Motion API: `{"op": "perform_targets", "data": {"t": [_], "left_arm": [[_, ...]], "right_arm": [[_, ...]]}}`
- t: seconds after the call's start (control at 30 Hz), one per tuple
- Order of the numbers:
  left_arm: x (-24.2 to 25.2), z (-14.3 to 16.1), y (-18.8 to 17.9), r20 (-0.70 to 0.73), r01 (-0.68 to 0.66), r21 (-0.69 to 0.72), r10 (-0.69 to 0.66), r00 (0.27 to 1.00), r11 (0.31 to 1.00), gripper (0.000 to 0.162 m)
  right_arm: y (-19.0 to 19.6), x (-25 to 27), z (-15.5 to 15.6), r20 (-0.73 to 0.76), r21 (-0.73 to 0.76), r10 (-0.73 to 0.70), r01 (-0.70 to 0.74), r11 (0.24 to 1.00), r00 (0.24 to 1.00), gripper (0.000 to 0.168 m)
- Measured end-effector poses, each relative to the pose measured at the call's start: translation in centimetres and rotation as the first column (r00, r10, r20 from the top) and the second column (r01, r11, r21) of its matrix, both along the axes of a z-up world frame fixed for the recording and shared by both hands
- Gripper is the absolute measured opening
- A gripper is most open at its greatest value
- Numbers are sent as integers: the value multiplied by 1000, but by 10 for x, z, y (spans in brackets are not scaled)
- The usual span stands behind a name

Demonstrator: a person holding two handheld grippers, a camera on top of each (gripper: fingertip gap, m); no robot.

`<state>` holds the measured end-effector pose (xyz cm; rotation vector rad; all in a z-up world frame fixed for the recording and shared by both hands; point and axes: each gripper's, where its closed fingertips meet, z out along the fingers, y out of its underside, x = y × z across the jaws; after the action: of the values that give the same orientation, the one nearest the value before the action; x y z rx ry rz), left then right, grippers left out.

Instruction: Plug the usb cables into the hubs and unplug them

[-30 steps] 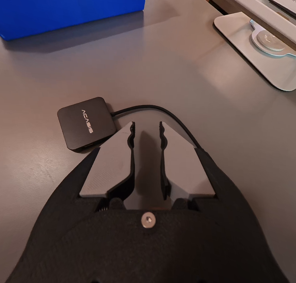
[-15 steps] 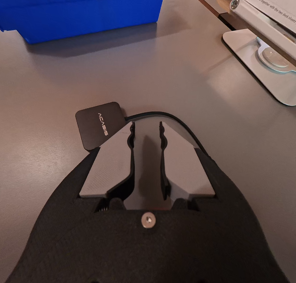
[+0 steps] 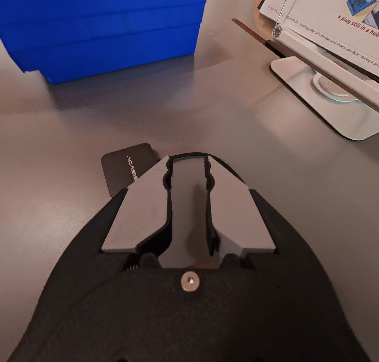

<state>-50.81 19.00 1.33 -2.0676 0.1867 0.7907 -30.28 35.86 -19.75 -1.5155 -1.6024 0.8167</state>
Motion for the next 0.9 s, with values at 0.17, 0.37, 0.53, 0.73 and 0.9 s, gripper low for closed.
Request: {"op": "perform_targets", "data": {"t": [0.17,0.37,0.53,0.73,0.9], "left_arm": [[86,-51,37,106,182,23,-183,977,983,5],[148,-127,70,186,284,27,-284,941,958,4],[171,-161,86,236,358,75,-365,900,931,4],[182,-174,97,358,397,180,-435,826,900,4],[189,-187,110,423,425,231,-484,766,875,5]], "right_arm": [[-10,2,30,-161,-123,59,-80,989,985,31],[-30,9,67,-351,-304,149,-263,916,924,32],[-39,10,69,-376,-419,180,-340,842,909,36],[-51,8,59,-348,-435,240,-383,815,906,8],[-46,10,63,-377,-447,228,-392,804,898,5]]}}
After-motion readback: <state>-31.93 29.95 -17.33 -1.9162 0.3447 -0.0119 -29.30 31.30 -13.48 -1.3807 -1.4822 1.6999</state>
